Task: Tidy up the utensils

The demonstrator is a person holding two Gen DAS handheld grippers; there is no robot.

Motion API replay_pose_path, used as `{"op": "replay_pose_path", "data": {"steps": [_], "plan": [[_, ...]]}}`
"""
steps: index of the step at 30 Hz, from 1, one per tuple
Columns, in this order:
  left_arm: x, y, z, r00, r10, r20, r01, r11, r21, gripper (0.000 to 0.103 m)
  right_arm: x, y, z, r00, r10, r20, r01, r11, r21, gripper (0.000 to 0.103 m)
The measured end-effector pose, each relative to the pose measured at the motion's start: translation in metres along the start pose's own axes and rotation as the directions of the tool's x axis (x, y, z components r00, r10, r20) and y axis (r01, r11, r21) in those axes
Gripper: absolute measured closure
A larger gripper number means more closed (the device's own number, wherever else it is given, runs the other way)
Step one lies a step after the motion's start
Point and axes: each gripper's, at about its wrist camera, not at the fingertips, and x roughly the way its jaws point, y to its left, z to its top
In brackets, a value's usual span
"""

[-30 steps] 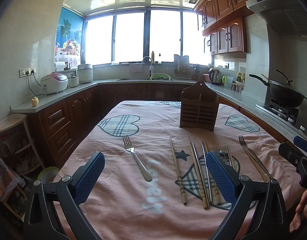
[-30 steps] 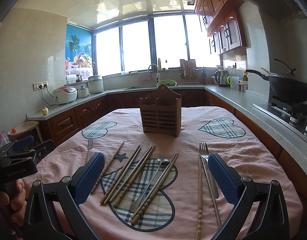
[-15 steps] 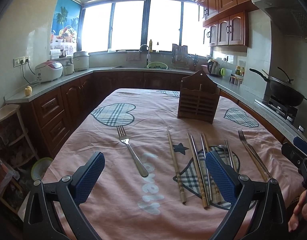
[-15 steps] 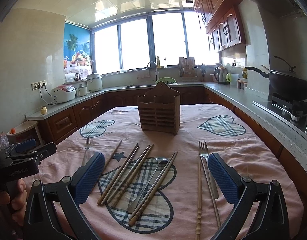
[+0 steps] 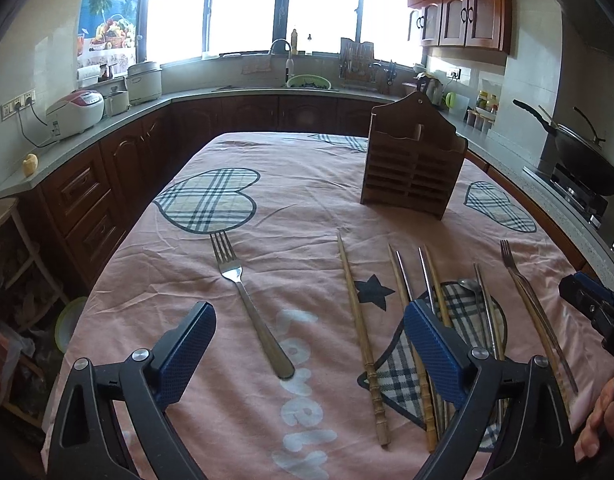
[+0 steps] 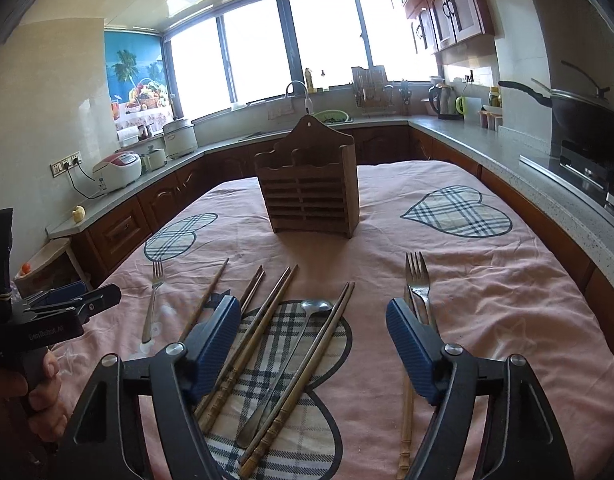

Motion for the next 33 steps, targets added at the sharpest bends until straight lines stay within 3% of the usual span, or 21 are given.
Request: {"op": "replay_pose_path", "data": {"steps": [10,19,29,32,33], "plan": [[0.057,-0.003,0.042,0.992,-0.022,-0.125,0.024,1.000,0.009,0.018,0.068,-0.003,0.026,0.990,0.061,-0.128,-0.055,0.997,0.050,0.054],[0.114,-0.008,0.072,0.968,-0.051,-0.247,0.055,0.998,0.010,0.028,0.137,0.006,0.034,0.955,0.121,-0.272,-0.103,0.992,0.079,0.070],[0.174,-0.014,0.090,0.939,-0.070,-0.337,0.087,0.996,0.035,0.036,0.191,0.007,0.027,0.909,0.099,-0.404,-0.072,0.994,0.081,0.086],[0.191,-0.020,0.088,0.923,-0.057,-0.381,0.084,0.995,0.056,0.050,0.196,0.010,0.031,0.902,0.079,-0.425,-0.063,0.997,0.054,0.087],[0.193,-0.023,0.088,0.927,-0.041,-0.372,0.075,0.994,0.076,0.050,0.197,0.010,0.032,0.899,0.074,-0.431,-0.060,0.997,0.047,0.087]]}}
